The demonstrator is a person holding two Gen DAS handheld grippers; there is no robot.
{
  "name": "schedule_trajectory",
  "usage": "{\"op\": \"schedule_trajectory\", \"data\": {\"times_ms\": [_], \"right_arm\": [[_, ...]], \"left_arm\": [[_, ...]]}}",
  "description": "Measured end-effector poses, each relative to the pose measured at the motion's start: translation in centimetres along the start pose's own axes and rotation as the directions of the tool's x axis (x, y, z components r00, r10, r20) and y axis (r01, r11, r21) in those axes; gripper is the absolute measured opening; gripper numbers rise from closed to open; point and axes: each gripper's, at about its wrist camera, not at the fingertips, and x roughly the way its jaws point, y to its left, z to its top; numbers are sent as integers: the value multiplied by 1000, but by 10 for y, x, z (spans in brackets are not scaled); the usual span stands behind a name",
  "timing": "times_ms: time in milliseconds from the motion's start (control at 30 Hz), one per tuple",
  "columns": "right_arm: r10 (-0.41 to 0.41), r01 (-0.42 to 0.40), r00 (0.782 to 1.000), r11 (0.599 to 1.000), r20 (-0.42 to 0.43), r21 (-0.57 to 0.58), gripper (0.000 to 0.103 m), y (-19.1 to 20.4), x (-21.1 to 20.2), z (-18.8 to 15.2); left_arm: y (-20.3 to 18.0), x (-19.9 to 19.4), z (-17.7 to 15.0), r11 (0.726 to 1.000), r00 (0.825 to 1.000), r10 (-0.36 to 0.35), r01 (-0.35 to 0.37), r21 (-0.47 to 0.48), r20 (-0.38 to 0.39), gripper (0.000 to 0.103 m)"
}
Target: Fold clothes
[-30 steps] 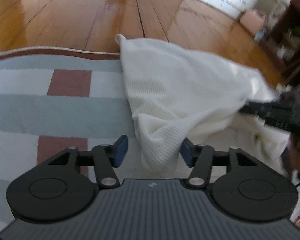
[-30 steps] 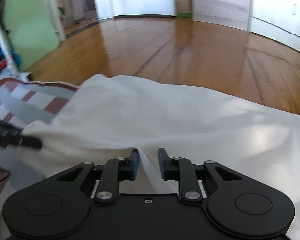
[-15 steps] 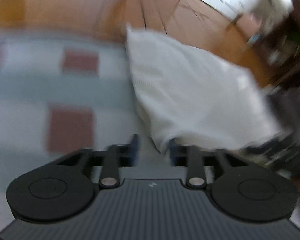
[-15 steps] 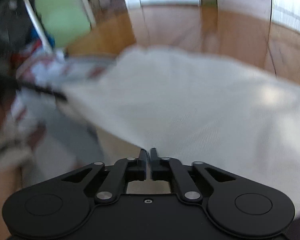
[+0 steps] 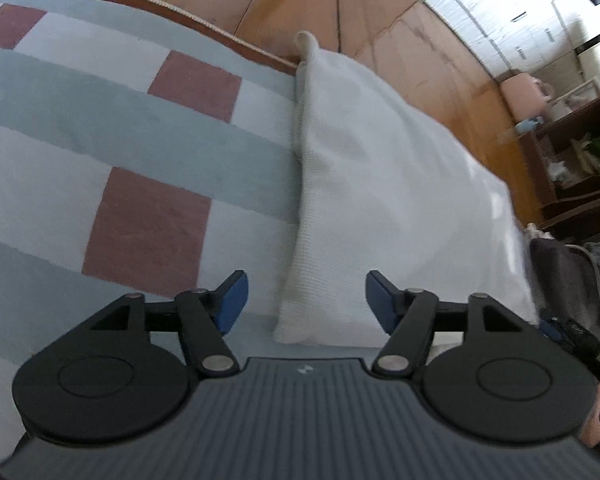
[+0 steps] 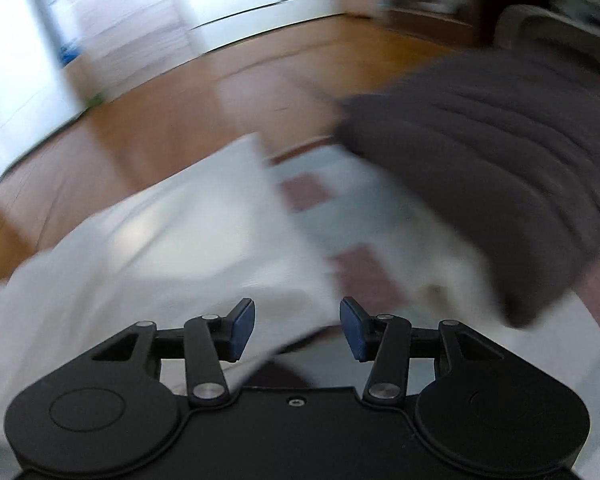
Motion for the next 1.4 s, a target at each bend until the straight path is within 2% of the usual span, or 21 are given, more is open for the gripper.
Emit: {"op": "schedule_trajectory", "data": {"times_ms": [133, 167, 200, 233, 267, 333, 367, 400, 500, 633, 700, 733, 767, 800, 833, 867, 933, 1000, 1200, 1333, 1400], "right_arm": [[98, -97, 995, 988, 1, 117, 59, -16, 20, -9], [109, -110, 994, 987, 13, 117, 49, -14, 24, -12], [105, -109, 993, 990, 44, 95, 34, -9, 23, -13], [96, -99, 993, 994, 71, 46, 7, -1, 21, -13], [83, -83, 991, 997, 104, -8, 7, 7, 16, -12], [42, -17, 980, 991, 196, -130, 7, 17, -5, -11], [27, 12, 972, 986, 232, -167, 6, 18, -14, -8], [18, 24, 972, 984, 235, -174, 6, 16, -16, -4], [-8, 33, 987, 987, 161, -154, 5, 1, 2, 6], [-64, 76, 995, 983, 75, -167, 6, -4, 22, 0], [-103, 117, 991, 975, 81, -191, 14, 0, 26, -6], [-140, 155, 986, 970, 86, -190, 28, 1, 28, -7], [-158, 170, 984, 969, 83, -179, 33, 0, 28, -8], [-128, 136, 990, 980, 62, -145, 33, -4, 28, -7], [-97, 101, 994, 989, 41, -110, 38, -8, 27, -5], [-61, 63, 998, 996, 25, -68, 48, -12, 26, -4], [32, -33, 999, 998, 12, 45, 64, -21, 21, -7], [110, -109, 994, 985, 2, 137, 64, -28, 21, -11], [238, -225, 971, 925, -5, 305, 66, -31, 44, -19], [292, -284, 956, 904, 25, 320, 67, -22, 60, -18], [297, -292, 954, 908, 31, 301, 67, -17, 66, -14]], "left_arm": [[-6, 15, 2, 1000, 999, 5, -4, 26, -46, 67], [-11, 16, 1, 999, 999, 11, -9, 44, -38, 62], [-13, 15, 0, 999, 1000, 13, -12, 51, -12, 57], [-15, 13, 0, 999, 1000, 7, -8, 50, 21, 43], [-16, 12, -1, 998, 999, 9, -11, 55, 30, 25], [-19, 13, -4, 997, 1000, 24, -25, 75, 13, 4], [-21, 13, -5, 996, 999, 31, -32, 85, 5, 3], [-22, 14, -6, 995, 999, 39, -38, 95, -4, 3], [-26, 15, -9, 990, 998, 62, -58, 126, -28, 3], [-44, 20, -14, 956, 978, 207, -195, 218, -34, 10], [-57, 13, -18, 928, 967, 256, -249, 276, 8, 15], [-65, 8, -21, 915, 962, 268, -269, 302, 44, 15], [-72, 2, -23, 905, 960, 266, -278, 321, 81, 15], [-81, -4, -24, 907, 965, 235, -260, 330, 113, 15], [-91, -10, -24, 915, 972, 189, -225, 335, 139, 15], [-101, -15, -24, 921, 976, 141, -191, 341, 165, 20], [-122, -11, -23, 933, 988, 36, -87, 349, 149, 26], [-142, 2, -23, 933, 993, -42, 0, 360, 109, 26], [-191, 64, -31, 901, 998, -30, 47, 431, -46, 26], [-202, 89, -49, 885, 992, 16, 45, 463, -128, 26], [-196, 86, -50, 894, 990, 22, 44, 447, -140, 26]]}}
